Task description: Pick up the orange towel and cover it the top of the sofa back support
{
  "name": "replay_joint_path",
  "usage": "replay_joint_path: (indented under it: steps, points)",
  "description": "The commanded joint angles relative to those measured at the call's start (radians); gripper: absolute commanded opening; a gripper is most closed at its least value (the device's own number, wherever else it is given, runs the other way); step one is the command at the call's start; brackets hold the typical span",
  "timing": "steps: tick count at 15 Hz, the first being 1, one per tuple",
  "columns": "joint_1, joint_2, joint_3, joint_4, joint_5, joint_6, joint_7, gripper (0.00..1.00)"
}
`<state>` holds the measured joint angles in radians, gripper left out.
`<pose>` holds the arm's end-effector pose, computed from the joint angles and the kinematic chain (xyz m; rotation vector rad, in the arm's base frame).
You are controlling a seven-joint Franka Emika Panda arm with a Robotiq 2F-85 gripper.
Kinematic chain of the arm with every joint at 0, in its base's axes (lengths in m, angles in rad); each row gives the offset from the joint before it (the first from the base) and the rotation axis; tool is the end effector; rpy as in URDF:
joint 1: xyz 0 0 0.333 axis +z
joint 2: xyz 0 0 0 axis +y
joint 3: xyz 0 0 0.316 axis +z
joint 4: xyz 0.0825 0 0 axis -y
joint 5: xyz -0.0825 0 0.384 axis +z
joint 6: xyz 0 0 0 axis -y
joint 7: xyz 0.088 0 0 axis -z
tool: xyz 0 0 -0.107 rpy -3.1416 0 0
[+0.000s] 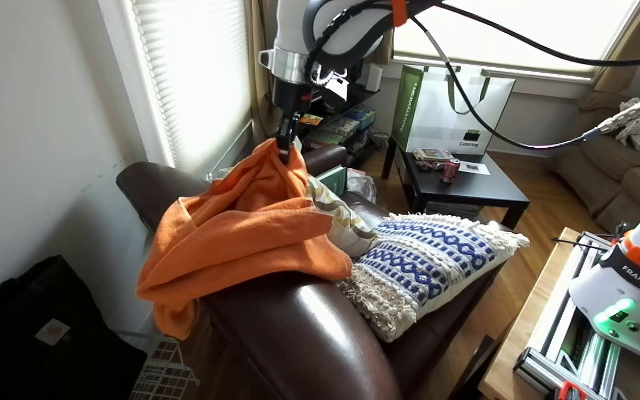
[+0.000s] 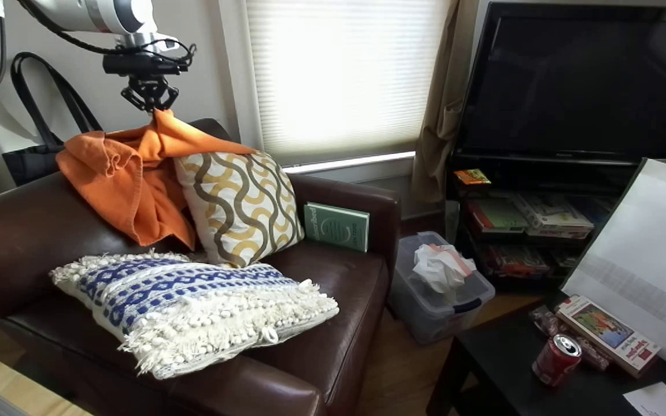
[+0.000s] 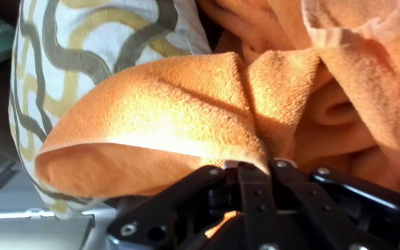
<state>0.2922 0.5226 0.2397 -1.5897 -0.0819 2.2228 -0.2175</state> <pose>0.6162 0.3320 0.3502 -2.8516 -1.1335 -0.1797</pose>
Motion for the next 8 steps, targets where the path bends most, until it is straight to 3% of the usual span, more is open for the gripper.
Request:
replay_joint_path:
  steps: [1,8]
  points:
    - [0.105,0.077,0.028,0.225,-0.088,-0.146,-0.047,0.01]
    - [0.275,0.262,0.078,0.611,-0.168,-0.330,-0.290,0.01]
